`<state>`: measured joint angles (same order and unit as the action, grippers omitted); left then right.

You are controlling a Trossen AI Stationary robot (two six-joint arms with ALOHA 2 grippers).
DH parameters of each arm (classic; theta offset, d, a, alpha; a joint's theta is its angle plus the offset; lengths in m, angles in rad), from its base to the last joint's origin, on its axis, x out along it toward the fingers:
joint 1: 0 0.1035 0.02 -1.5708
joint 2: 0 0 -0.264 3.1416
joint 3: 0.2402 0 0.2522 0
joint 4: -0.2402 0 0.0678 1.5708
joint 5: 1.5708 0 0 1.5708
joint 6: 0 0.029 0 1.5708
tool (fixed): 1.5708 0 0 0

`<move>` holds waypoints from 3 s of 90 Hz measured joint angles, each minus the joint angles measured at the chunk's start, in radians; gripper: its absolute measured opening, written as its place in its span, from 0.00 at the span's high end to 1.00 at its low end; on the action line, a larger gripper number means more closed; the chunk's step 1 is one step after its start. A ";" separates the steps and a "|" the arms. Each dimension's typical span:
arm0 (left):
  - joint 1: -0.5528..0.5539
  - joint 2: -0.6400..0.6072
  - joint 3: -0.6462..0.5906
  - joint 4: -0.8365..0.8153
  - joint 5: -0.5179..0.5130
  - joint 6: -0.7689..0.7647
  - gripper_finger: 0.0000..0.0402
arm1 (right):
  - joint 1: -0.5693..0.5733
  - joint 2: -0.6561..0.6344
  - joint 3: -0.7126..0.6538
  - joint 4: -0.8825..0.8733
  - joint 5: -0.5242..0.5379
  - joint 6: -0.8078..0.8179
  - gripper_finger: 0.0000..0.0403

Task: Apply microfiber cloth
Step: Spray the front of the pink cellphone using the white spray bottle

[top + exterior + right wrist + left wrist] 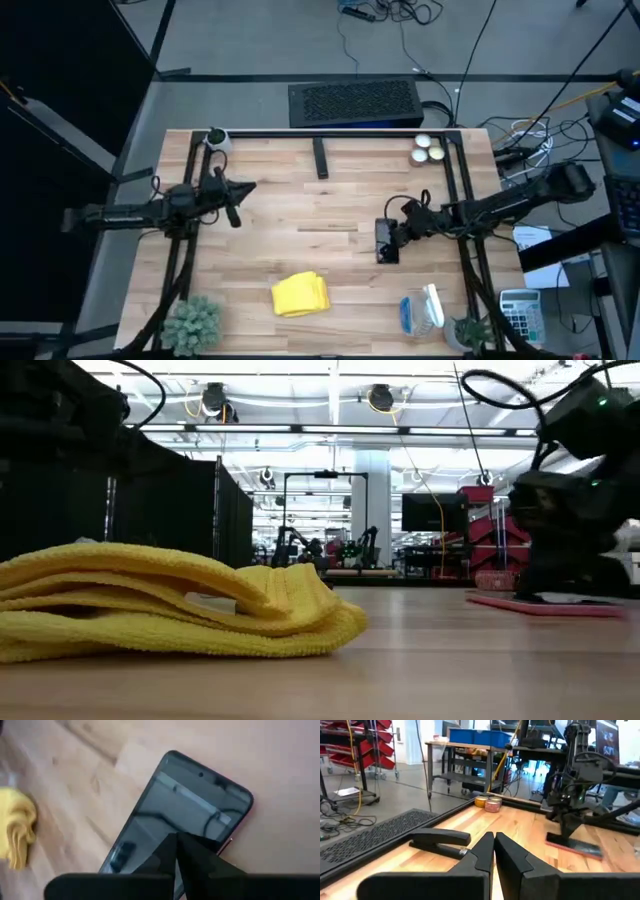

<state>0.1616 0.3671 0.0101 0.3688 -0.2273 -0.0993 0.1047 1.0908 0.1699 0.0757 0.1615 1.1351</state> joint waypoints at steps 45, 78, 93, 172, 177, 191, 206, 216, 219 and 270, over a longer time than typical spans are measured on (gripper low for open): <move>0.000 0.542 0.291 0.040 0.066 0.003 1.00 | -0.162 0.333 0.144 0.317 -0.114 -0.264 1.00; -0.051 1.013 0.590 0.041 0.213 0.009 1.00 | -0.175 0.247 0.183 0.188 -0.420 -0.176 0.94; -0.053 1.197 0.716 0.037 0.301 0.030 1.00 | -0.144 0.235 0.183 0.060 -0.347 -0.110 0.76; -0.079 1.793 1.130 0.029 0.391 0.165 1.00 | -0.108 0.354 0.186 0.182 -0.103 0.190 0.50; -0.084 1.812 1.154 0.028 0.406 0.162 1.00 | -0.108 0.359 0.186 0.185 -0.101 0.190 0.50; -0.095 1.841 1.194 0.043 0.403 0.161 1.00 | -0.106 0.369 0.185 0.219 -0.088 0.170 0.50; -0.095 1.843 1.205 0.036 0.404 0.159 1.00 | -0.100 0.374 0.182 0.269 -0.076 0.100 0.52; -0.096 1.844 1.215 0.030 0.404 0.159 1.00 | -0.094 0.374 0.182 0.268 -0.073 0.041 0.61; -0.096 1.844 1.220 0.028 0.405 0.158 1.00 | -0.092 0.374 0.182 0.266 -0.072 0.028 0.66; -0.116 1.344 1.215 -0.447 0.299 0.157 1.00 | -0.076 -0.058 0.183 0.228 -0.045 -0.421 0.98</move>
<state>0.0452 1.7115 1.2251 -0.0780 0.0715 0.0582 0.0284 1.0328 0.3527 0.3039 0.1162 0.7142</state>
